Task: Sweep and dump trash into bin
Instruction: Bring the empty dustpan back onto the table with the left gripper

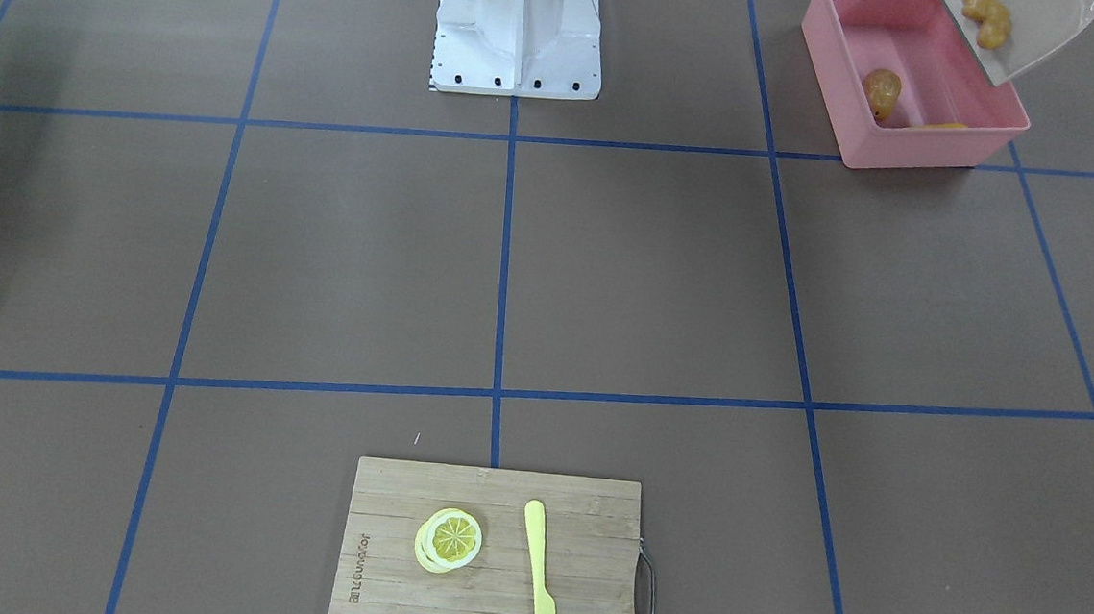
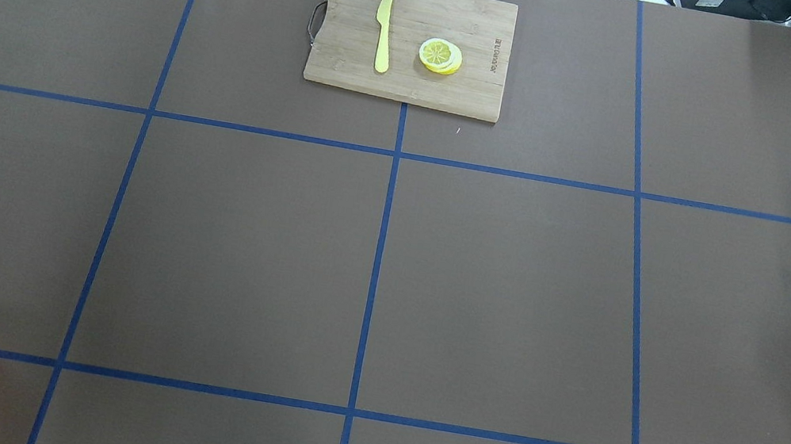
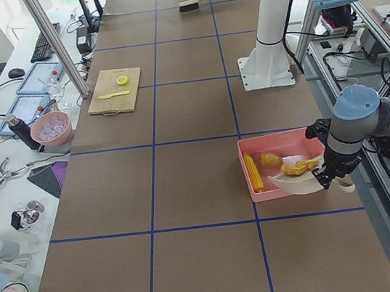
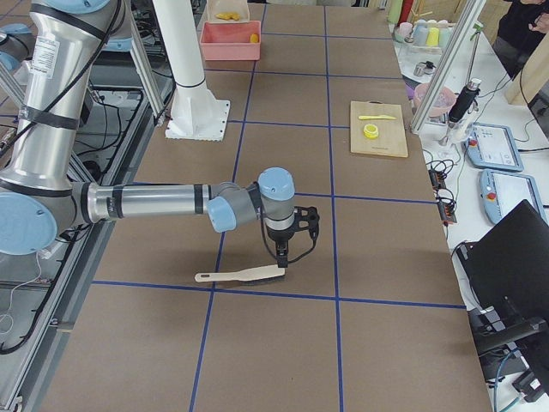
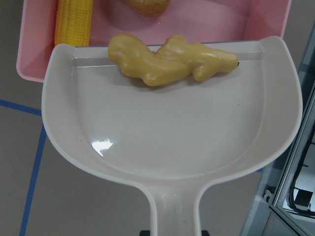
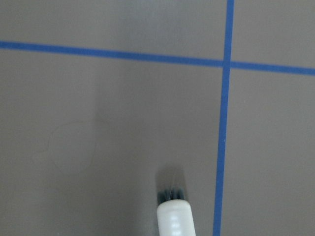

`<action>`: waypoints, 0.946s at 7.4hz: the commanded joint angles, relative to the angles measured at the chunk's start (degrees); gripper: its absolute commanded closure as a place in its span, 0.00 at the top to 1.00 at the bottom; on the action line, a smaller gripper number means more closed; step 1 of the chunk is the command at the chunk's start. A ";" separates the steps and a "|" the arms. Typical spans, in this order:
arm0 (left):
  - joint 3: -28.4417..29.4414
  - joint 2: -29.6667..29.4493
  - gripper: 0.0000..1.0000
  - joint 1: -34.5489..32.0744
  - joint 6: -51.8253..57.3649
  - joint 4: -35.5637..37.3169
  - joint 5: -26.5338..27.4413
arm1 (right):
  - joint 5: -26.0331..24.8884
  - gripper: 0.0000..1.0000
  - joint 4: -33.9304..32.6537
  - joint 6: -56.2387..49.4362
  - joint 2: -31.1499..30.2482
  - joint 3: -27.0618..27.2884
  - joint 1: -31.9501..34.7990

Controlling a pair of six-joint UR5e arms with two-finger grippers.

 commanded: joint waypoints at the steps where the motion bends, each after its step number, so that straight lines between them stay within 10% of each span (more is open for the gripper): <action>1: -0.68 -0.02 0.00 -0.01 1.52 0.07 0.91 | -0.01 1.00 -20.20 -8.59 12.50 1.24 5.25; 5: -1.74 -0.02 0.00 0.08 2.67 -0.02 2.68 | 1.38 1.00 -17.71 -19.23 15.43 -6.73 9.63; 7: -2.35 -0.02 0.00 -0.01 -4.23 -3.68 -1.51 | 12.50 1.00 -17.53 -18.02 13.68 -11.65 10.61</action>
